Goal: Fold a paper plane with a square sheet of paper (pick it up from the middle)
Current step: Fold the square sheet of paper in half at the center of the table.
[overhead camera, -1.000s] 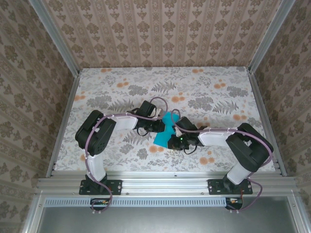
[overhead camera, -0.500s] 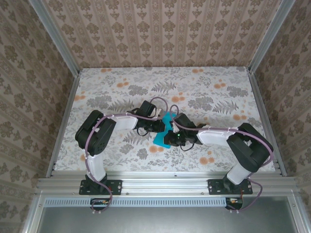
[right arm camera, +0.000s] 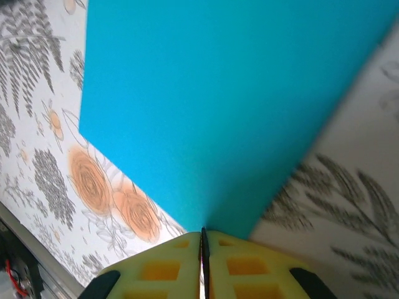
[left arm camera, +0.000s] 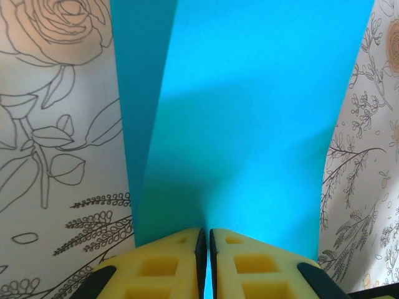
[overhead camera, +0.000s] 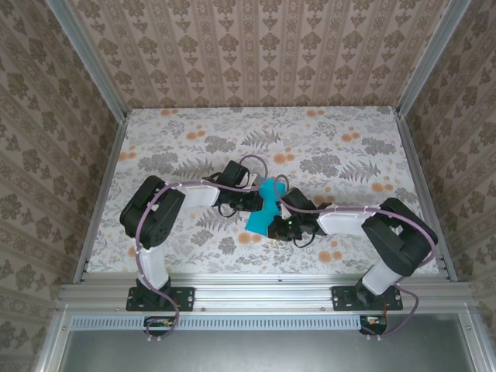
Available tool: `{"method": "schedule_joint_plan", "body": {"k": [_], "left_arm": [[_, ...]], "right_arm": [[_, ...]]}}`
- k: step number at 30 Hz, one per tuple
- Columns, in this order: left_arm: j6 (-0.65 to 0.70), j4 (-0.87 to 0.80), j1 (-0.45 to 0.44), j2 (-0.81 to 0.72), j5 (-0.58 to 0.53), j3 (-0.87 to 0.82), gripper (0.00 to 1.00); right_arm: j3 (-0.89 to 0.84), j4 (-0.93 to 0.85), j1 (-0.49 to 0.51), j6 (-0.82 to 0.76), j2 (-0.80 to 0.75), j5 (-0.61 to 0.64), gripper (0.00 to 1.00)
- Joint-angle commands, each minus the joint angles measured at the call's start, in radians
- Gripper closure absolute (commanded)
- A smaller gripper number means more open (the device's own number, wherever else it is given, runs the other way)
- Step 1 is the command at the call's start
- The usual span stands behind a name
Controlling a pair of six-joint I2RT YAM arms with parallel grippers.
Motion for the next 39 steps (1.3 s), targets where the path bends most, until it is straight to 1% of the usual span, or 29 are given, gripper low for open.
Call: {"method": "schedule_joint_plan", "body": {"k": [1, 5, 8, 12, 18, 24, 34, 39], "left_arm": [[0.031, -0.125, 0.005, 0.026, -0.052, -0.039, 0.85], [0.033, -0.134, 0.004, 0.016, -0.057, -0.033, 0.85], [0.030, -0.136, 0.001, 0.008, -0.062, -0.031, 0.85], [0.029, -0.136, -0.003, 0.004, -0.066, -0.030, 0.85], [0.037, -0.147, -0.005, -0.004, -0.077, -0.028, 0.85], [0.053, -0.167, -0.006, -0.012, -0.090, -0.029, 0.85], [0.078, -0.193, -0.007, -0.008, -0.105, -0.022, 0.85], [0.084, -0.195, -0.008, 0.002, -0.105, -0.022, 0.85]], "right_arm": [[-0.024, -0.069, -0.021, 0.002, -0.077, 0.008, 0.87], [-0.005, 0.034, -0.076, 0.072, -0.132, -0.035, 0.87], [0.022, 0.070, -0.113, 0.105, -0.134, 0.010, 0.87], [0.079, 0.104, -0.151, 0.117, -0.075, 0.034, 0.88], [0.164, 0.132, -0.177, 0.081, 0.077, 0.026, 0.88], [0.202, 0.130, -0.204, 0.034, 0.169, 0.031, 0.88], [0.199, 0.072, -0.266, -0.057, 0.225, 0.107, 0.88], [0.200, 0.046, -0.293, -0.085, 0.198, 0.119, 0.89]]}}
